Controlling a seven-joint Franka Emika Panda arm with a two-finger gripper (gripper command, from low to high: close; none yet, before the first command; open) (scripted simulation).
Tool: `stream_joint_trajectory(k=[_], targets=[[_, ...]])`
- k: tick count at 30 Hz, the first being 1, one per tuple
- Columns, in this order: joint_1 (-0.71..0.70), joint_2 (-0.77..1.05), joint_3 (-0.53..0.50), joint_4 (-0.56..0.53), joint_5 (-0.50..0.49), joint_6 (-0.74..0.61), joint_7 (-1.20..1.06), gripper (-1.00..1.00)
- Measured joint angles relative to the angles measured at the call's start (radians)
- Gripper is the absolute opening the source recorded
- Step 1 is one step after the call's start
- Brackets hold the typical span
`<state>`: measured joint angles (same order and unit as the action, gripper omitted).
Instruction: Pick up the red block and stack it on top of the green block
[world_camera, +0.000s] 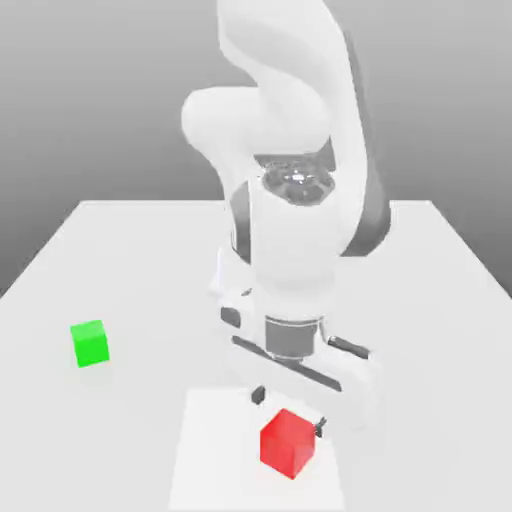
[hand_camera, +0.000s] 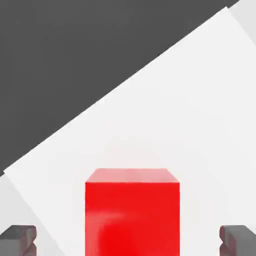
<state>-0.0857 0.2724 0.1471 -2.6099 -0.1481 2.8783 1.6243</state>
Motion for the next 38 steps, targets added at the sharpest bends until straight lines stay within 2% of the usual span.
stream_joint_trajectory(k=[1,8,13,15,20,27,32,35,36,38], targets=[[0.013,0.030,-0.016,0.004,-0.015,0.025,0.011,-1.00],[0.015,0.034,-0.018,0.005,-0.019,0.030,0.015,-1.00],[-0.013,-0.123,0.029,-0.020,0.075,-0.100,-0.055,-1.00],[-0.055,-0.181,-0.010,-0.047,0.082,-0.132,-0.051,-1.00],[-0.342,-0.305,-0.133,-0.139,0.047,-0.164,0.015,-1.00],[-0.595,-0.482,-0.321,-0.275,0.034,-0.199,0.086,-1.00],[-0.626,-0.384,-0.375,-0.297,0.080,-0.080,0.066,-1.00],[-0.611,-0.276,-0.372,-0.293,0.154,0.023,0.015,-1.00],[-0.613,-0.251,-0.365,-0.292,0.176,0.047,0.000,1.00],[-0.610,-0.251,-0.365,-0.292,0.176,0.047,0.000,1.00]])
